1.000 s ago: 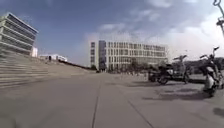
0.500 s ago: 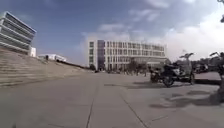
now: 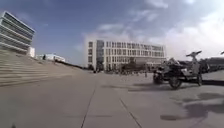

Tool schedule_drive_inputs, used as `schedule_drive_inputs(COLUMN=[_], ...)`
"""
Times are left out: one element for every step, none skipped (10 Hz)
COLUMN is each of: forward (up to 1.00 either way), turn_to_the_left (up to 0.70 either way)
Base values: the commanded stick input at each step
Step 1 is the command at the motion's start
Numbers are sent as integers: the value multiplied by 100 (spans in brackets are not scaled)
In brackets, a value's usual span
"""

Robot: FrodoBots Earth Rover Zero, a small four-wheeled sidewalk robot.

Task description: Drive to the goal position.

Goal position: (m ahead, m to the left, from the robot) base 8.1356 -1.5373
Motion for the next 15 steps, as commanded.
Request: schedule_drive_inputs(forward=[85,85,85,85,85,85,85,85,85,85,85,85,85,85,85], turn_to_the_left=[0,0,0,0,0,0,0,0,0,0,0,0,0,0,0])
